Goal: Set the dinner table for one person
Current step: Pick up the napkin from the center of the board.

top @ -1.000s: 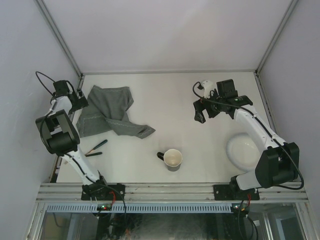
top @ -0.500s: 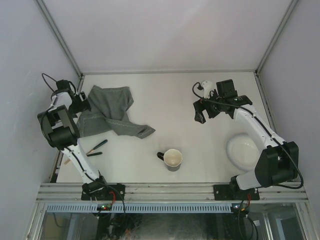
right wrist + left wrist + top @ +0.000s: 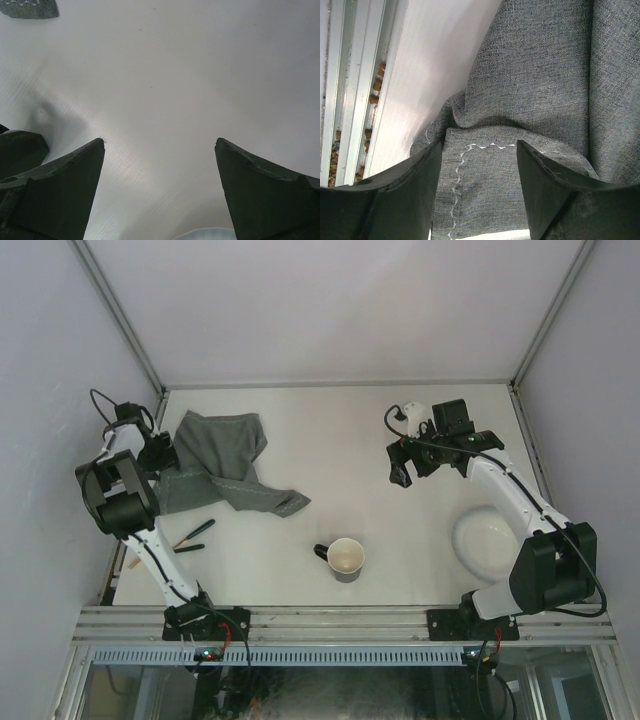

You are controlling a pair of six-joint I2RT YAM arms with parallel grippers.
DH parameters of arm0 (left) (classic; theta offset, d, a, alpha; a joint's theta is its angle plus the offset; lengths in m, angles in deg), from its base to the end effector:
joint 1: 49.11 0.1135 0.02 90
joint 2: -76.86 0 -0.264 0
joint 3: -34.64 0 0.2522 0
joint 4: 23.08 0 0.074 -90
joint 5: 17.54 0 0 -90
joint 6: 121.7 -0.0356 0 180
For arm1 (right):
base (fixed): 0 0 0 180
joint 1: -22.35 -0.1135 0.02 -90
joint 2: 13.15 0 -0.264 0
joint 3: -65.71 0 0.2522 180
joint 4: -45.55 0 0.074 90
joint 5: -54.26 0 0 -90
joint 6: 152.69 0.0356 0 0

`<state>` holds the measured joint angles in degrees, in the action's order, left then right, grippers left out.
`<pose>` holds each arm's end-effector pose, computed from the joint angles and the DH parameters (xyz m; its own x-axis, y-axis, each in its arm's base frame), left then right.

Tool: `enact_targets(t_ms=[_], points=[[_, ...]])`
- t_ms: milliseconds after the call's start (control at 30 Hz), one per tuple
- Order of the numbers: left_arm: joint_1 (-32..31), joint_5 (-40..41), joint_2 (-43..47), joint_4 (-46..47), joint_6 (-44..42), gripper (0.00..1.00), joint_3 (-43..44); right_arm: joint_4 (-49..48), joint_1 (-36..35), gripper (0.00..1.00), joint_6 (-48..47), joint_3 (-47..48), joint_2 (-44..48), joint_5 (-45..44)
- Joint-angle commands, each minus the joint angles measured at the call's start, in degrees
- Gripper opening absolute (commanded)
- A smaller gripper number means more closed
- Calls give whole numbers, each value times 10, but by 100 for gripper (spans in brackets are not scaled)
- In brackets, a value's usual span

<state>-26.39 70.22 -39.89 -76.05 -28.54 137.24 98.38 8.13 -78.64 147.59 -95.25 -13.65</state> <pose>0.3935 0.1632 0.1866 -0.8280 -0.4064 -0.3862 -0.4182 0.9065 -0.0574 0.2877 0.0867 0.2885 -0.6221 -0.4203 -0.6606 -0.6424 0.7563 0.1238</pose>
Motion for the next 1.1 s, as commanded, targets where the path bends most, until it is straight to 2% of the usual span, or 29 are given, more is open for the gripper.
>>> enact_targets(t_ms=[0,100,233,433,667,867,1067], points=[[-4,-11,-3,-1,-17,64,19,-4,5,91,-11,0,5,-1],[-4,-2,-1,-2,-16,60,20,-4,5,91,-11,1,5,-2],[-4,7,6,4,-18,37,20,-5,4,91,-10,0,4,-2],[-4,22,12,22,-15,32,17,-4,4,91,-13,1,5,-4],[-4,24,17,20,-19,1,14,-7,3,91,-14,1,3,-8],[-4,21,37,21,-22,0,5,-10,-3,91,-15,0,0,-12],[-4,-19,132,65,-3,0,-49,-16,-26,91,-11,11,-8,-9]])
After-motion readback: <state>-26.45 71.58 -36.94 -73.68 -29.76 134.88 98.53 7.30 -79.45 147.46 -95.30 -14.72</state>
